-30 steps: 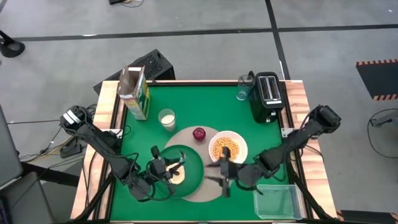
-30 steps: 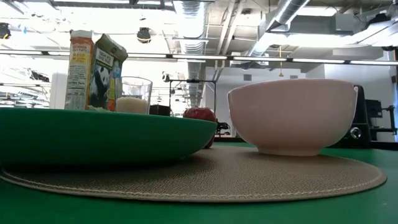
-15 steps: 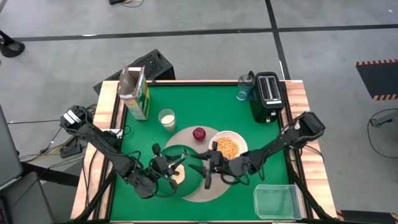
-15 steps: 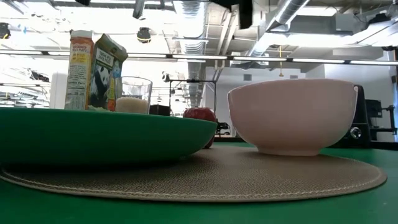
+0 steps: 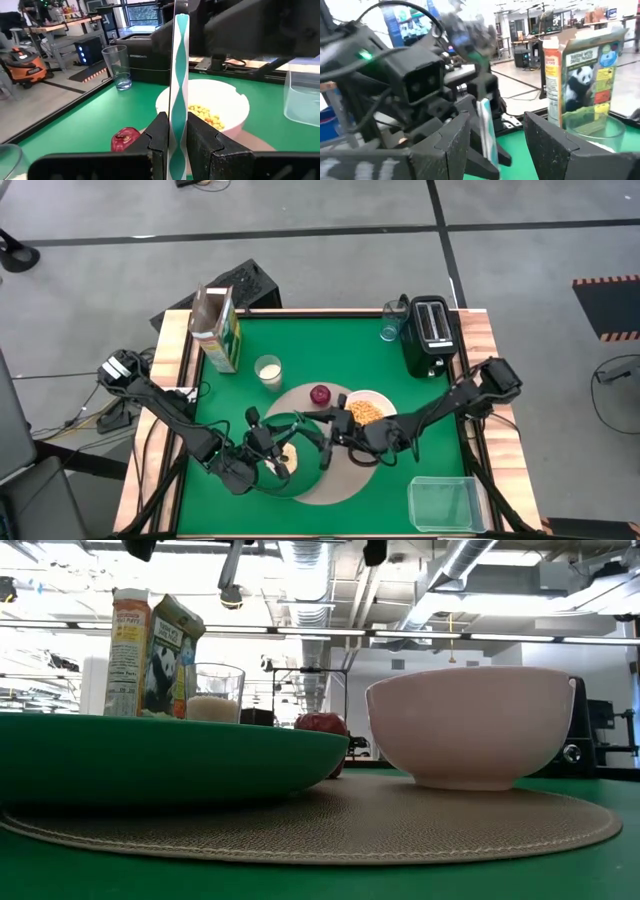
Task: Arrange a breakfast setting
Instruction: Put the white green spoon to the right of the white bowl on the table
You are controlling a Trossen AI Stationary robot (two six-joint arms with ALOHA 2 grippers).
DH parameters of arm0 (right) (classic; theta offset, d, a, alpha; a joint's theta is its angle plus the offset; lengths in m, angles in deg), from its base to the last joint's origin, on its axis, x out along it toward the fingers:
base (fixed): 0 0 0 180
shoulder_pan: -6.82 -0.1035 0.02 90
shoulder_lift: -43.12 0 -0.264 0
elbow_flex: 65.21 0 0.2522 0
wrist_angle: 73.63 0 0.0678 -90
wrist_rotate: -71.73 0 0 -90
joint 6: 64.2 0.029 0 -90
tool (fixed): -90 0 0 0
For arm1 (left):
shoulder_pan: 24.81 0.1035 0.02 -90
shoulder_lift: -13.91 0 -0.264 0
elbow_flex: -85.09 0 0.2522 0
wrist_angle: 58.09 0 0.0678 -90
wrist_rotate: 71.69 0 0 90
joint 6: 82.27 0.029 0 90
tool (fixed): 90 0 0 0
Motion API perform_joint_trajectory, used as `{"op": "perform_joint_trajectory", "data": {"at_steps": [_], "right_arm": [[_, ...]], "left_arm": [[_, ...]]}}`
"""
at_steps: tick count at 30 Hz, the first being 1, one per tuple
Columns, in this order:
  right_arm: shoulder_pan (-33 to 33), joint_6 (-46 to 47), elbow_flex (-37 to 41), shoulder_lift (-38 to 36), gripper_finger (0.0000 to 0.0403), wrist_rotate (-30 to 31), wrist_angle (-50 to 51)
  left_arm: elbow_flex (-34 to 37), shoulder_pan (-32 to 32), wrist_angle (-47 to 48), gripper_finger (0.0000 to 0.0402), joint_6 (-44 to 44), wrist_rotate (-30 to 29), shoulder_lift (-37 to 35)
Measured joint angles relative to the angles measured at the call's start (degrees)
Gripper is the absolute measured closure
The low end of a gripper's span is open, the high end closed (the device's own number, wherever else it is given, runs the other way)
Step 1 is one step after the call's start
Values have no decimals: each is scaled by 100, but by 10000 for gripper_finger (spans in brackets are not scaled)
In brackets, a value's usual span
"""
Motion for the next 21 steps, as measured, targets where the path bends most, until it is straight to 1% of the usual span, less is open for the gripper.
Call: {"op": "perform_joint_trajectory", "data": {"at_steps": [3,6,13,21], "right_arm": [[47,18,4,12,199,-22,5],[113,42,4,47,209,-190,-89],[224,17,7,60,255,-423,-121],[299,-57,7,60,305,-461,-9]], "left_arm": [[0,30,8,374,-4,2,0],[0,88,11,374,-24,32,0],[0,283,15,374,-96,269,0],[0,323,17,374,-96,287,0]]}}
